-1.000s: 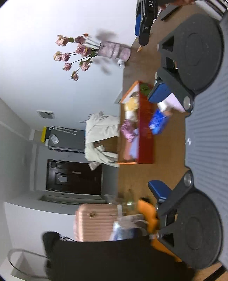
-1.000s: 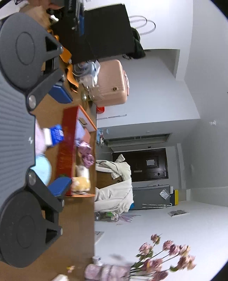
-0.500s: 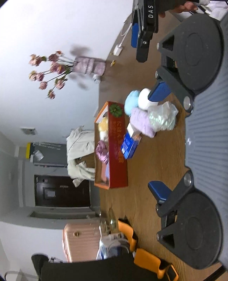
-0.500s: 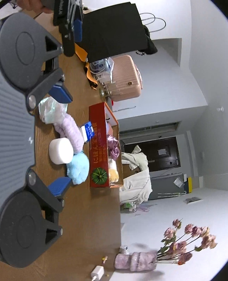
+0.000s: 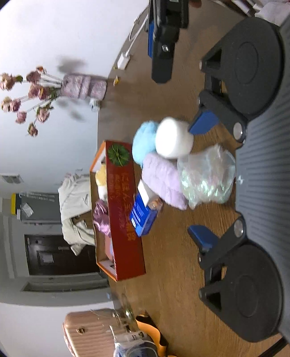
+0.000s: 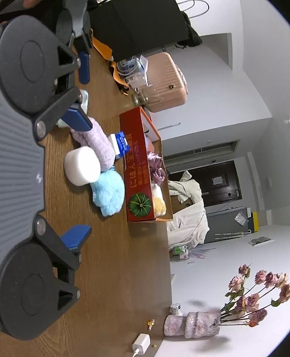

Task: Organize soft objects
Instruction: 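Close the left gripper on the clear plastic bag while the right grips white tissue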

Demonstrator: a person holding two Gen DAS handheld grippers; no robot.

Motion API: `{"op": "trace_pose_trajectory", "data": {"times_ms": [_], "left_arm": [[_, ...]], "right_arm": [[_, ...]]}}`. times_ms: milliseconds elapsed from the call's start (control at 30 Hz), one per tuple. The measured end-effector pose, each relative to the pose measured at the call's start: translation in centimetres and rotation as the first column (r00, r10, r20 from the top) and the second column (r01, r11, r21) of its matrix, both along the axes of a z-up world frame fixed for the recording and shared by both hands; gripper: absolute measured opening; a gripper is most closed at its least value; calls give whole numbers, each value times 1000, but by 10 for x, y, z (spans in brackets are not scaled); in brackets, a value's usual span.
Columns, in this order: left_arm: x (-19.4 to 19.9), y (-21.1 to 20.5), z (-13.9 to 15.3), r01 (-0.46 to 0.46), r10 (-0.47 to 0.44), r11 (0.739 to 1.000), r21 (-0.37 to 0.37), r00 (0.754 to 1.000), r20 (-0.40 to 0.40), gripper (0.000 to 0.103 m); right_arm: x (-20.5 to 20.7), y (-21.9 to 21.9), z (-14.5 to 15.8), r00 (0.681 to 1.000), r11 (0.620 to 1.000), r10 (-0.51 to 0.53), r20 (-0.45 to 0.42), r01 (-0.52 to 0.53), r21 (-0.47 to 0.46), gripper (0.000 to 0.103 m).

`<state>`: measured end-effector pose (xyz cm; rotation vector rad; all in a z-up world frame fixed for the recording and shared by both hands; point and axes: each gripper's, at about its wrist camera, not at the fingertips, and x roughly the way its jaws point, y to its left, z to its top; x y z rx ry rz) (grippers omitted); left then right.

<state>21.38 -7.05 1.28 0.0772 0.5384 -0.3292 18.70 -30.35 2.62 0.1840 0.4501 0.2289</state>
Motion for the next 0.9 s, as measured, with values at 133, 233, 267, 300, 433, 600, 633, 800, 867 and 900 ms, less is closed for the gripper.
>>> {"op": "trace_pose_trajectory", "data": {"times_ms": [133,233,267,300,433,600,633,800,867,900], "left_arm": [[10,11,-9,11,-12,1000,-29,999,-49,49],[12,21,-10,14,-17,999,-46,998,-66,38],[13,27,-9,6,-10,998,-56,997,-71,38],[14,33,-7,-8,2,998,-70,997,-77,37],[19,64,6,-84,78,990,-116,996,-50,37],[31,96,14,-171,169,977,-125,985,-32,37],[33,101,15,-186,183,974,-128,982,-35,37],[39,117,14,-214,210,967,-138,977,-41,37],[39,121,12,-217,213,966,-141,976,-45,37],[40,121,11,-217,212,966,-139,976,-47,37]], "right_arm": [[16,4,-5,1000,1000,12,-20,-12,6,91],[30,12,-6,999,999,35,-30,-35,-2,90],[36,16,-6,999,999,43,-34,-43,-6,90],[42,21,-6,998,999,52,-37,-53,-11,90],[68,45,1,993,993,113,-24,-114,-40,90],[110,86,4,978,971,209,-14,-209,-112,83],[119,92,3,976,968,217,-24,-218,-125,79],[156,114,-11,980,959,182,-81,-195,-205,73],[164,113,-16,979,961,175,-105,-193,-199,72],[166,113,-18,978,962,175,-117,-195,-193,64]]}}
